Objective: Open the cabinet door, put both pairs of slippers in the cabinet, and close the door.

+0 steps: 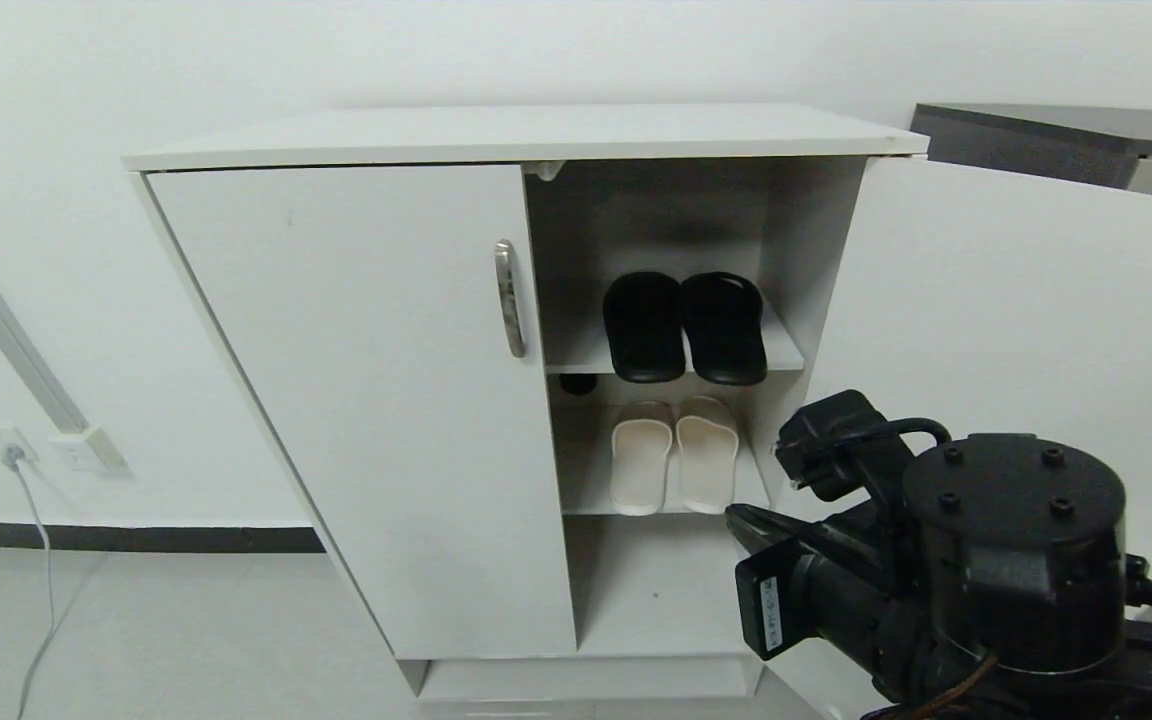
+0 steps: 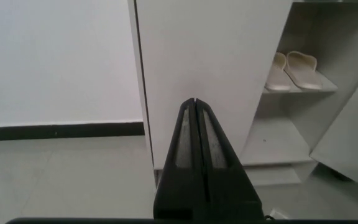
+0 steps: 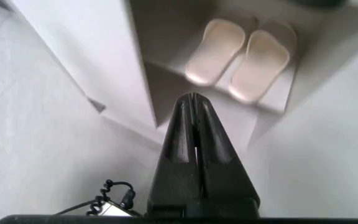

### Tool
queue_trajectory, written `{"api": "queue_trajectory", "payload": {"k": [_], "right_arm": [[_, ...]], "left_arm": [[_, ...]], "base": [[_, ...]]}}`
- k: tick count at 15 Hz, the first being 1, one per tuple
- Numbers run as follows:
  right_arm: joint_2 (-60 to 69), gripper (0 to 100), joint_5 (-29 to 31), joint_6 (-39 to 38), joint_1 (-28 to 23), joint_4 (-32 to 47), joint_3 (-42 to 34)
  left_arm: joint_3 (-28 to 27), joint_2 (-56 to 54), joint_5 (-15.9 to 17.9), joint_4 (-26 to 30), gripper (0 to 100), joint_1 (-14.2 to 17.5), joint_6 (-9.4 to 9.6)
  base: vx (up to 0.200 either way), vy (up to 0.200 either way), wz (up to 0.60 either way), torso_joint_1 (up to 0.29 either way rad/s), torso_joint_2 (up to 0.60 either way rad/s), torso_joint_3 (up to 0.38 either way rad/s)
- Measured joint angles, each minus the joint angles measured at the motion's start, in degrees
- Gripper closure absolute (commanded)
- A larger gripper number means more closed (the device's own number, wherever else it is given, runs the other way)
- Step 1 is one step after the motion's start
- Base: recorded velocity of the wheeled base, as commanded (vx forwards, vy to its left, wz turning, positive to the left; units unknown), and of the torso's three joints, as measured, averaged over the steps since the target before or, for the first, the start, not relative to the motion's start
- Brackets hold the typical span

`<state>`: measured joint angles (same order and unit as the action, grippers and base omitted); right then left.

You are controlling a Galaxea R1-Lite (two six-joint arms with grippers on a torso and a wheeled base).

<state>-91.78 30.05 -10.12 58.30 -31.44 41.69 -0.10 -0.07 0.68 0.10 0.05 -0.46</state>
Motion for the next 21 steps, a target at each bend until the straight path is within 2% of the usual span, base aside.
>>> {"api": "queue_trajectory", "payload": {"k": [7, 21], "right_arm": [[-0.59, 100, 0.00, 0.02, -0.02, -1.02, -0.05], [-2.29, 100, 0.05, 1.63, -1.19, -3.16, -1.34]], "left_arm": [[0.00, 0.00, 0.02, 0.00, 100, 0.02, -0.05], [0.00, 0.00, 0.02, -0.02, 100, 0.02, -0.05]], "base": [[-0.200, 0.000, 0.00, 0.002, 0.00, 0.003], [0.000, 0.000, 0.00, 0.000, 0.00, 0.000]]}}
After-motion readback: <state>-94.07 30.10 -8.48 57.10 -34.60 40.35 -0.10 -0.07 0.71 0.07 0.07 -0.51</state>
